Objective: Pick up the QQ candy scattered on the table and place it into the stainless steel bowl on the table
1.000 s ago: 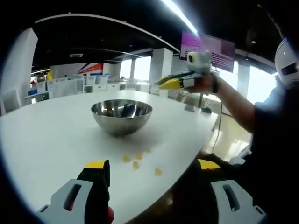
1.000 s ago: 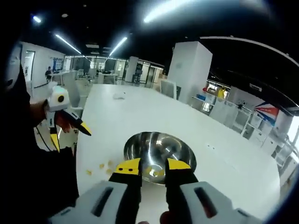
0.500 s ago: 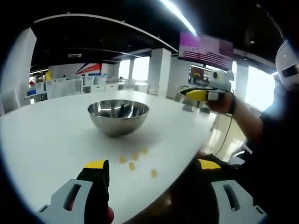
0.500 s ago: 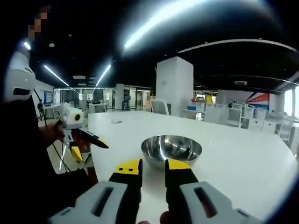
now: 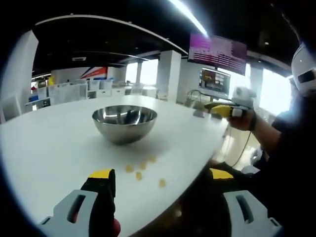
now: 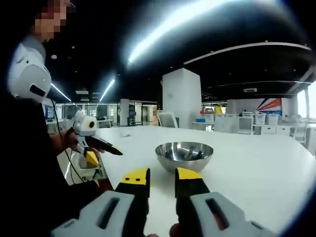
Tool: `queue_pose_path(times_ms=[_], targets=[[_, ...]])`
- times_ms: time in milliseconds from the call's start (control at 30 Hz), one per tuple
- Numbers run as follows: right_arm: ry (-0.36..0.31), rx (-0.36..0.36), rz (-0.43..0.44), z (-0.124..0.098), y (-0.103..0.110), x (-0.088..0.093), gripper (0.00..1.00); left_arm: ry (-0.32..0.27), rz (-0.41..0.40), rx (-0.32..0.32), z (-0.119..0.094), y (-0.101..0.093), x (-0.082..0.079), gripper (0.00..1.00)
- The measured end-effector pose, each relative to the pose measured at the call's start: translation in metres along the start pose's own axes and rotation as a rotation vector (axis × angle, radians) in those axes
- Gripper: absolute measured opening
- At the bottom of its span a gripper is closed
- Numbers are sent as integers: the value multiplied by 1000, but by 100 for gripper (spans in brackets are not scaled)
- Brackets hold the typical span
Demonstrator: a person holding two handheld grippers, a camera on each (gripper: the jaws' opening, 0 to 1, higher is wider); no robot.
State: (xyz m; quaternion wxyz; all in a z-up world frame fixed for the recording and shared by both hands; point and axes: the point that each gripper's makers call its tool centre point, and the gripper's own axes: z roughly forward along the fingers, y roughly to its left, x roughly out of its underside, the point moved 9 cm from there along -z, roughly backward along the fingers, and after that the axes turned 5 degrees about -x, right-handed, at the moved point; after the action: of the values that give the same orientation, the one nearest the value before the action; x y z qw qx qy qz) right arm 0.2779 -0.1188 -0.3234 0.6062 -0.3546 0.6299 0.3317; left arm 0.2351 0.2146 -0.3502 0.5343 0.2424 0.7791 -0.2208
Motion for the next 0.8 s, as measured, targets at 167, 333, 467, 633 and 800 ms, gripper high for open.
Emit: queue_pose_path(times_ms=[167, 333, 467, 633, 800], targets=[[36, -13, -14, 7, 1, 5, 21, -1, 1, -4, -1, 0, -1, 76], [68, -30, -19, 16, 0, 11, 21, 3, -4, -7, -2, 2, 1, 76], [130, -42, -45, 33, -2, 18, 21, 5, -4, -7, -3, 4, 1, 76], [209, -79, -99, 68, 0, 29, 21, 3, -2, -4, -2, 5, 0, 76], [274, -155, -129, 116, 10, 43, 21, 2, -1, 2, -2, 3, 0, 75]])
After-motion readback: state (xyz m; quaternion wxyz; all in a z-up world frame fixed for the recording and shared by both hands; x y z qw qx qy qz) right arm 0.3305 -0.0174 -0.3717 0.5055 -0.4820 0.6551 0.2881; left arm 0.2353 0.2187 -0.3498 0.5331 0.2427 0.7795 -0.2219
